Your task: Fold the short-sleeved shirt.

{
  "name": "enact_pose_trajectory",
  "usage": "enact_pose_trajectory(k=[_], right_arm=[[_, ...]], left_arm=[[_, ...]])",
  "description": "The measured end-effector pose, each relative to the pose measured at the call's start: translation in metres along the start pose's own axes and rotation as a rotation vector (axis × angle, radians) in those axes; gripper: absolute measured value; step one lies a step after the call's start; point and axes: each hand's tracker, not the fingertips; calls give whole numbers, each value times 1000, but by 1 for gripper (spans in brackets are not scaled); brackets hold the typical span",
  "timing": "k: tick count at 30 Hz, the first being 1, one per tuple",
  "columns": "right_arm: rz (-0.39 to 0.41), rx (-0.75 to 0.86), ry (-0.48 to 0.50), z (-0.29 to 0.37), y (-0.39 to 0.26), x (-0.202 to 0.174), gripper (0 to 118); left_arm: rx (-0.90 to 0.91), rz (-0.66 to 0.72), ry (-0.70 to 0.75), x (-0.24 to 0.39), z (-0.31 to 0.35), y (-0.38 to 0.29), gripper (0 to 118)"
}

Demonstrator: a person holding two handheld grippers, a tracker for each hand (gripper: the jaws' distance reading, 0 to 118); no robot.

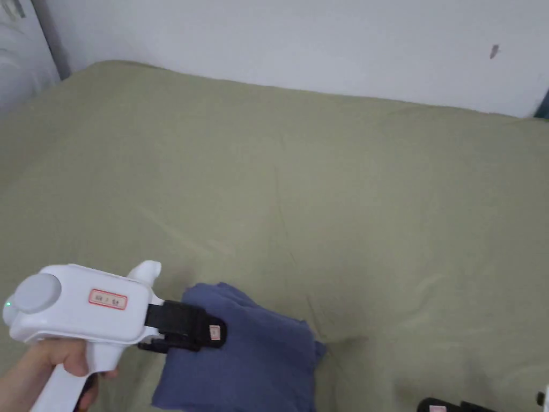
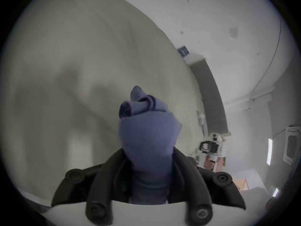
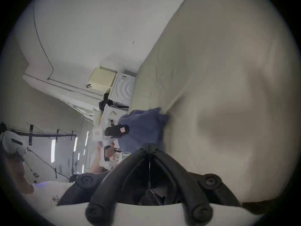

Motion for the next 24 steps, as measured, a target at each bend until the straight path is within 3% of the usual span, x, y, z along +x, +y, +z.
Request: enact_pose_trajectory(k=[6,13,14,16,17,24], right_arm=[[69,23,-87,-9,8,-18,3],[72,6,-122,-28,17,-19,3],[70,8,-126,-30,17,-20,3],[68,5,-121,-30,18,-21,3],[71,2,-117,-27,21,-21,3],[134,12,-129,-10,27,-39,3]], left_arm=[[64,87,166,-104,108,64,25],[34,136,180,-152,123,91,27],[17,136,179,-150,121,91,37],[29,118,229,-147,123,90,103],[39,121,242,-146,124,90,118],[144,96,316,-113,158,86,118]])
